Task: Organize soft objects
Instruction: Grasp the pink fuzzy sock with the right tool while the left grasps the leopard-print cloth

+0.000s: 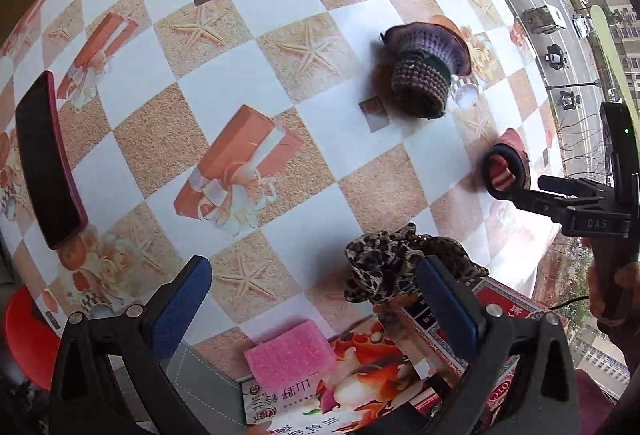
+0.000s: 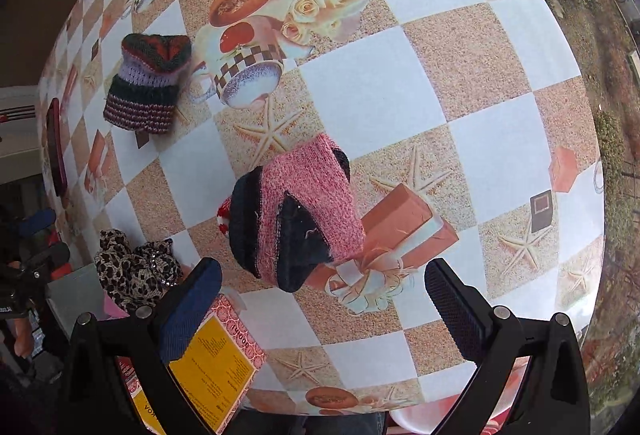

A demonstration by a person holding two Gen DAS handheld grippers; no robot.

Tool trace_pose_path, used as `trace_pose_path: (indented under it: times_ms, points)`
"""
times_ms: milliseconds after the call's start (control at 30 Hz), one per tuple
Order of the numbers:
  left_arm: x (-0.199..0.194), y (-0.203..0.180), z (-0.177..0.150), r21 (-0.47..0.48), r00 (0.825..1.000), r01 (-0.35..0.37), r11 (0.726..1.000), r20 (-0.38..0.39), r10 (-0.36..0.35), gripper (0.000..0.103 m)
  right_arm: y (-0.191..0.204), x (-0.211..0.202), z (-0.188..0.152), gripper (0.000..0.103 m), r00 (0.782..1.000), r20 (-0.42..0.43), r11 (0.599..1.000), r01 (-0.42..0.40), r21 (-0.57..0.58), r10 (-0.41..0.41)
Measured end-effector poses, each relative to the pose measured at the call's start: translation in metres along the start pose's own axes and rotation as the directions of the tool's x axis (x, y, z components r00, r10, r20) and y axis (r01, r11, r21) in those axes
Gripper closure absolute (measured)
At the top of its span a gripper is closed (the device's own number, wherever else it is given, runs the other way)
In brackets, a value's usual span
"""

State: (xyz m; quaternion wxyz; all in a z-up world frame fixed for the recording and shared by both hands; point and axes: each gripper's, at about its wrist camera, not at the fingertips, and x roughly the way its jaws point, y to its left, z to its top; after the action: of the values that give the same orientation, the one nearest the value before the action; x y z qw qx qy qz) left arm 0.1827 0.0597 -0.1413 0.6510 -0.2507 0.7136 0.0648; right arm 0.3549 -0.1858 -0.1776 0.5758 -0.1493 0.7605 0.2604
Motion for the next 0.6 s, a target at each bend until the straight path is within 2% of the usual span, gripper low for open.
trace_pose_path:
  times_ms: [67, 200, 333, 433, 500, 533, 600]
  points:
    - [0.017, -0.011, 0.001, -0.003, 0.997, 0.046, 0.999, -0.056, -0.046, 0.0, 0.004, 0.006, -0.004, 0.001, 1.0, -0.005, 1.0, -0.004, -0.014, 0.004]
    - [0.054, -0.032, 0.008, -0.01, 0.986, 0.083, 0.996, -0.141, -0.084, 0.0, 0.016, 0.013, -0.008, 0.001, 1.0, 0.019, 0.999, 0.006, -0.046, -0.005]
    - [0.067, -0.046, 0.015, -0.027, 0.983, 0.082, 0.996, -0.165, -0.086, 0.0, 0.029, 0.021, 0.001, 0.001, 0.999, 0.044, 0.997, 0.035, -0.072, -0.032]
    - [0.067, -0.066, 0.021, 0.012, 0.984, 0.077, 0.997, -0.162, -0.074, 0.009, 0.041, 0.028, 0.007, 0.001, 0.998, 0.044, 0.992, 0.059, -0.114, -0.055]
    - [0.072, -0.08, 0.023, 0.036, 0.981, 0.063, 0.997, -0.186, -0.056, 0.014, 0.045, 0.035, 0.009, 0.02, 0.996, 0.022, 0.989, 0.093, -0.113, -0.092]
    - [0.074, -0.085, 0.023, 0.044, 0.979, 0.062, 0.997, -0.197, -0.053, 0.016, 0.056, 0.038, 0.008, 0.024, 0.993, 0.029, 0.987, 0.12, -0.112, -0.117]
    - [0.075, -0.097, 0.023, 0.046, 0.971, 0.118, 0.992, -0.213, -0.106, 0.043, 0.057, 0.036, 0.006, 0.046, 0.99, 0.04, 0.983, 0.142, -0.118, -0.139]
